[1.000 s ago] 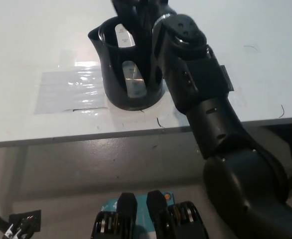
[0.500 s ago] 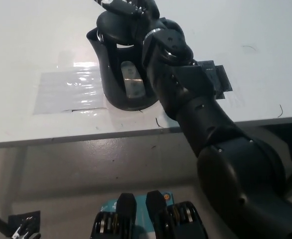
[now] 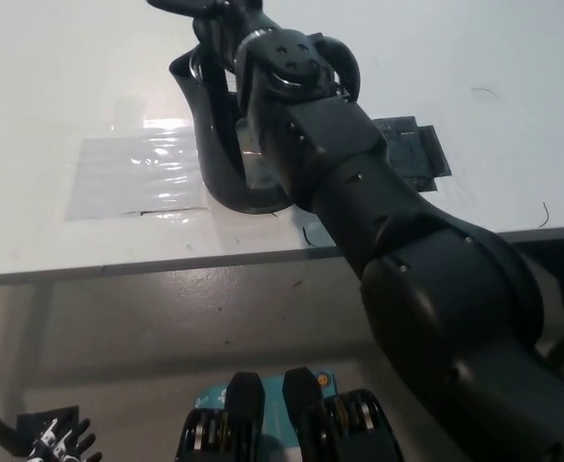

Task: The robot uses its right hand to push down on the lid of a kettle kept in the middle of the desk to close it

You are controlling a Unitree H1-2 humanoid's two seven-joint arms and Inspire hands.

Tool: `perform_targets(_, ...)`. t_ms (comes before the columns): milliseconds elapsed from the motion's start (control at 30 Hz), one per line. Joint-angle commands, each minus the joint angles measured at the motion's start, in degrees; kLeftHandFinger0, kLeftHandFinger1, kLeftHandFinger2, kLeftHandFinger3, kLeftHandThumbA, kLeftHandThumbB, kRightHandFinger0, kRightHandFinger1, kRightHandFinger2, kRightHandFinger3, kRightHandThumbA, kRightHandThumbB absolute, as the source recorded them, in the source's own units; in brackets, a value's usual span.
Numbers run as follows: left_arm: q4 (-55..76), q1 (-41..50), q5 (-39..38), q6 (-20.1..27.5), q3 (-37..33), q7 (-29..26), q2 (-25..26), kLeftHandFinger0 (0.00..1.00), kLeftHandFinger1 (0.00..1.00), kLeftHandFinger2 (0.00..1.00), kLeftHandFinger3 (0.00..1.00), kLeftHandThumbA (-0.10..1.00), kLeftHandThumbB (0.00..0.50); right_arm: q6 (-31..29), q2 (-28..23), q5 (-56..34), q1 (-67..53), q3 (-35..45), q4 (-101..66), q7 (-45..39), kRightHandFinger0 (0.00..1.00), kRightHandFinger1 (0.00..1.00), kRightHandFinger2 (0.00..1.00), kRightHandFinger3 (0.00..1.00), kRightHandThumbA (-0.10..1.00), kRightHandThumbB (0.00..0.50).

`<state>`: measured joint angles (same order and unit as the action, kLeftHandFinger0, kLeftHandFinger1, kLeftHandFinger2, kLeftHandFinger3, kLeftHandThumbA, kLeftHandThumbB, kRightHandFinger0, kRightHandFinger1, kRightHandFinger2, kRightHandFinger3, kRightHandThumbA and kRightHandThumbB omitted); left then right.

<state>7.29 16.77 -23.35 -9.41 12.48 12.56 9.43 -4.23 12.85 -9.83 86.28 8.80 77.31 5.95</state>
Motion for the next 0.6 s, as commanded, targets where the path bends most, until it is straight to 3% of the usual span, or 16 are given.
perform_targets(0, 2.50, 0.25, 0.10, -0.51, -0.17, 0.26, 1.35, 1.00, 1.00, 1.00, 1.00, 0.22, 0.257, -0.69, 0.48, 1.17, 4.16, -1.01, 0.41, 1.36, 1.00, 1.00, 1.00, 1.00, 0.79, 0.037)
perform_targets(133, 2.42, -0.84, -1.16, -1.11, 0.06, 0.70, 1.45, 1.00, 1.00, 1.00, 1.00, 0.18, 0.251, -2.11, -0.03, 1.02, 0.82, -1.10, 1.41, -0.70, 1.00, 1.00, 1.00, 1.00, 0.77, 0.001)
perform_targets(233, 2.53, -0.55, -0.64, -0.86, -0.25, 0.50, 1.10, 1.00, 1.00, 1.00, 1.00, 0.19, 0.250, -2.90, -0.84, 3.92, -2.29, -3.92, 2.07, -0.19, 1.00, 1.00, 1.00, 1.00, 0.79, 0.000)
perform_targets(333, 3.60, 0.69, -1.53, -1.59, 0.34, 0.36, 0.98, 1.00, 1.00, 1.00, 1.00, 0.16, 0.252, -4.24, -1.80, 2.27, -9.02, -3.02, 3.02, 0.99, 1.00, 1.00, 1.00, 1.00, 0.76, 0.037)
perform_targets(400, 3.60, 0.38, -2.02, -1.51, 0.79, 0.52, 1.18, 1.00, 1.00, 1.00, 1.00, 0.17, 0.261, -4.60, -1.97, 1.15, -9.13, -1.99, 3.09, 0.46, 1.00, 1.00, 1.00, 1.00, 0.76, 0.016)
perform_targets(567, 3.75, -0.89, -2.07, -2.20, 1.37, -0.25, 1.11, 1.00, 1.00, 1.00, 1.00, 0.18, 0.266, -3.60, -3.52, 0.79, -9.04, -1.09, 3.25, 0.19, 1.00, 1.00, 1.00, 1.00, 0.82, 0.022)
